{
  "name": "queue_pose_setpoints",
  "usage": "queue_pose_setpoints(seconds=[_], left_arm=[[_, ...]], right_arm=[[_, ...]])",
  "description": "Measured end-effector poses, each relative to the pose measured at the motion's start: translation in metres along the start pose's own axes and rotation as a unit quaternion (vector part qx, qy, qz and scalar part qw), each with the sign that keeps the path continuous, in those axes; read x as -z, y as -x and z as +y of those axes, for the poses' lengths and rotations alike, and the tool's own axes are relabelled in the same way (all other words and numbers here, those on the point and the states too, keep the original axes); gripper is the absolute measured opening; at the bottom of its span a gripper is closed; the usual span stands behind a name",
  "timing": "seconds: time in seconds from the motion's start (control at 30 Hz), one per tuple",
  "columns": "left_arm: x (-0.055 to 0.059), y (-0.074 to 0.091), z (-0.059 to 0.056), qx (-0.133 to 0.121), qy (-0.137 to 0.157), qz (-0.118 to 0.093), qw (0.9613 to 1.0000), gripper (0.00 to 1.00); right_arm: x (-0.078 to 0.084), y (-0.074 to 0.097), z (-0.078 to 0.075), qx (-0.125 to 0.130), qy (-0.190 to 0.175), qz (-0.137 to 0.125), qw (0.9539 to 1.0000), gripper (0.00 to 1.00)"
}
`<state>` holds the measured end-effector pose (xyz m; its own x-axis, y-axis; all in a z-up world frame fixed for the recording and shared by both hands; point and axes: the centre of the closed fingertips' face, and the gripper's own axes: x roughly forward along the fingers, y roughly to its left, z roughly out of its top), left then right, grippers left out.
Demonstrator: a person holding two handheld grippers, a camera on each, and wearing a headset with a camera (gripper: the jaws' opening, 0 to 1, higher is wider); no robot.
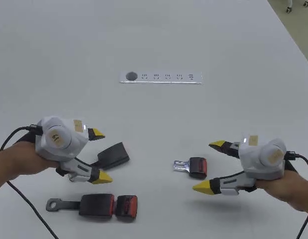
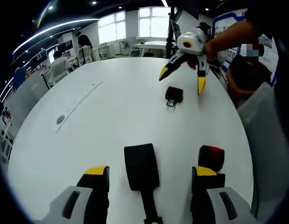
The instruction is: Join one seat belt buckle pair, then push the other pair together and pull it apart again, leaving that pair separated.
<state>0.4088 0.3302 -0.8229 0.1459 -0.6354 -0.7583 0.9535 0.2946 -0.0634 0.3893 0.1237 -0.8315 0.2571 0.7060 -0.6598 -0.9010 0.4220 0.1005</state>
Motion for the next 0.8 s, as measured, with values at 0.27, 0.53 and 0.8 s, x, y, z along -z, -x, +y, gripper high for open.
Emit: queue_pose_setpoints(seconds=[0.27, 0.53, 0.8], left_arm=[[0.017, -0.014, 0.007, -0.003, -0.003, 0.023, 0.9997, 0.67], [0.020, -0.022, 0.005, 0.009, -0.038, 0.034, 0.9986, 0.59], [0.024, -0.020, 0.010, 0.007, -0.055, 0.055, 0.9970, 0.47]], right_arm=[[0.018, -0.007, -0.009, -0.014, 0.004, 0.029, 0.9995, 0.75], [0.022, -0.012, 0.000, -0.043, 0.032, 0.046, 0.9975, 0.61], [0.020, -0.016, -0.002, -0.053, 0.055, 0.062, 0.9952, 0.49]])
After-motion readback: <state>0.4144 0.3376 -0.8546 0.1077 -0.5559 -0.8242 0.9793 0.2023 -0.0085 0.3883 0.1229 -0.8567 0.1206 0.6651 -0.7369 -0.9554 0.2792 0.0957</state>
